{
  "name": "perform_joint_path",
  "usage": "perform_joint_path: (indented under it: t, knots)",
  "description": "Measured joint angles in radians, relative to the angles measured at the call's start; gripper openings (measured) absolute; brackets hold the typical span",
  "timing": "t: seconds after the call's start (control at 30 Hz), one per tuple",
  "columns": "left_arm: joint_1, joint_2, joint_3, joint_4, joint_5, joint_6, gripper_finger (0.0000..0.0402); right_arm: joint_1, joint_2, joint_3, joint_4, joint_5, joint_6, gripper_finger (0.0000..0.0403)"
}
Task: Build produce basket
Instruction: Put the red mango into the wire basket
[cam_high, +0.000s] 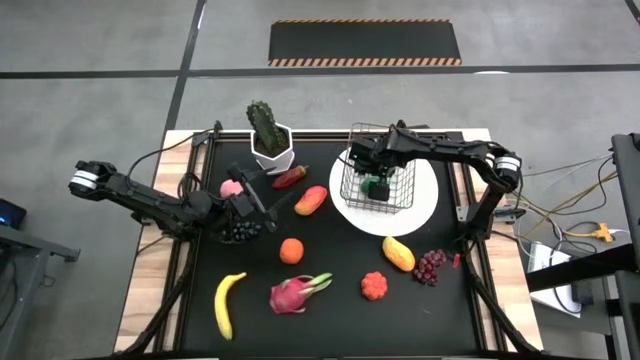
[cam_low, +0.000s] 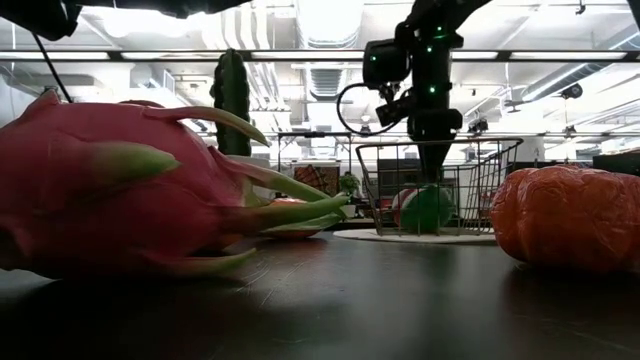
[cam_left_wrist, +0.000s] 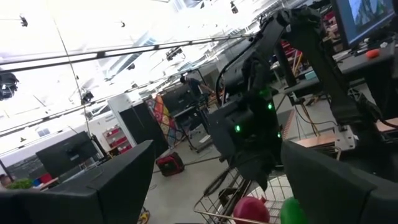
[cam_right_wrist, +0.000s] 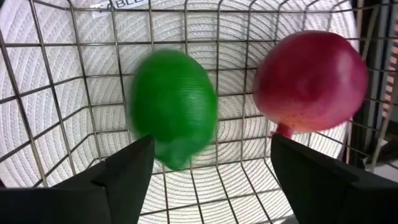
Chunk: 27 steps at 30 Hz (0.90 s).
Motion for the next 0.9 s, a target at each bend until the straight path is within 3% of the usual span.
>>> perform_joint_path:
  t: [0.33,0.47,0.63,0.8,0.9]
  knots:
    - [0.0,0.004,0.0,0.001,0.0,-0.001,0.0329,0.032,-0.173,0.0,0.003,-0.004,0.186,0.0305]
    - [0.0,0.006,0.0,0.0,0.001,-0.035,0.0329,0.098,-0.28,-0.04,0.11,-0.004,0.247,0.0293]
    - [-0.007,0.035,-0.001,-0.021,0.061,-0.259,0.0329,0.246,-0.447,-0.225,0.433,-0.004,0.241,0.0277]
    - [-0.01,0.145,0.0,-0.048,0.314,-0.553,0.0329,0.387,-0.567,-0.497,0.911,-0.004,0.134,0.0263]
    - [-0.028,0.232,0.022,0.002,0.372,-0.663,0.0329,0.446,-0.598,-0.652,1.19,-0.005,0.045,0.0257]
